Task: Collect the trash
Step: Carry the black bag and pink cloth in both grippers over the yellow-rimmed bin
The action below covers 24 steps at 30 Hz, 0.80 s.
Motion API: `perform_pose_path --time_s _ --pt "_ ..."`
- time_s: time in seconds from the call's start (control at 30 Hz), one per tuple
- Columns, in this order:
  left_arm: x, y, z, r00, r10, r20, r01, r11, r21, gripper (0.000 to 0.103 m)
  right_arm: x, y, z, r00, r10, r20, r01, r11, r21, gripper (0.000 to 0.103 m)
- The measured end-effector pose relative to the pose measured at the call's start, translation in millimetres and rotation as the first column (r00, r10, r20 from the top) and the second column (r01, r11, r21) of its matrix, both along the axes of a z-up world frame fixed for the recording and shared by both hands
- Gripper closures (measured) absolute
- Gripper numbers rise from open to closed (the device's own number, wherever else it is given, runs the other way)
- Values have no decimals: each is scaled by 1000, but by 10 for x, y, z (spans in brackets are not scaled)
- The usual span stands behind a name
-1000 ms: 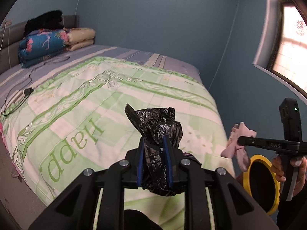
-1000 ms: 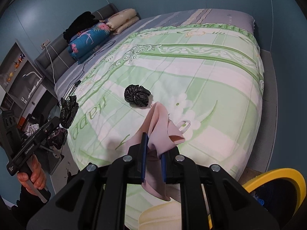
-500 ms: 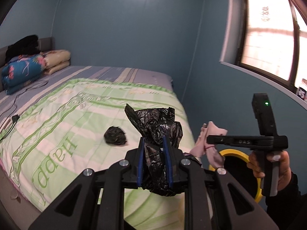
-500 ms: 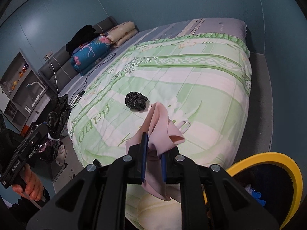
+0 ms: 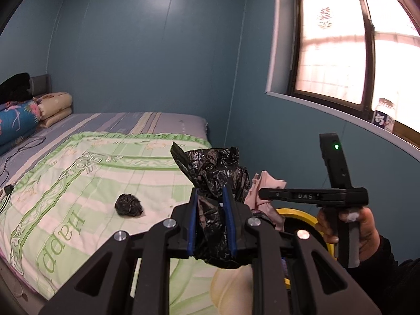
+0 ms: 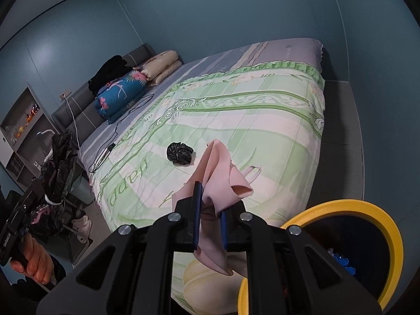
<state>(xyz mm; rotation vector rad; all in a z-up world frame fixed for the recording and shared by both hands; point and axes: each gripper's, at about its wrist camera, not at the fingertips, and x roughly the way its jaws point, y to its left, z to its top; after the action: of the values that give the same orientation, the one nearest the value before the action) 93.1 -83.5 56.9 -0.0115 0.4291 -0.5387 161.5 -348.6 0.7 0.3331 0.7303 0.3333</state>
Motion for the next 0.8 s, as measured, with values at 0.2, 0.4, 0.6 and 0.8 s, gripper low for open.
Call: perform_pose_path --time_s 0.2,0.4,0.6,0.8 --pt "-62 -152 50 999 -42 11 42 999 1 86 -97 -134 22 999 -30 11 30 1000 10 92" --pt "-121 -331 96 997 -80 23 80 997 6 86 -208 -281 26 998 -62 26 61 998 16 92" --pt "-139 -496 122 993 -112 25 112 994 12 86 -311 -436 23 995 -91 38 90 996 21 92" --pt "-159 -650 134 990 -141 28 141 990 22 86 -392 -540 15 993 -111 43 110 993 32 92"
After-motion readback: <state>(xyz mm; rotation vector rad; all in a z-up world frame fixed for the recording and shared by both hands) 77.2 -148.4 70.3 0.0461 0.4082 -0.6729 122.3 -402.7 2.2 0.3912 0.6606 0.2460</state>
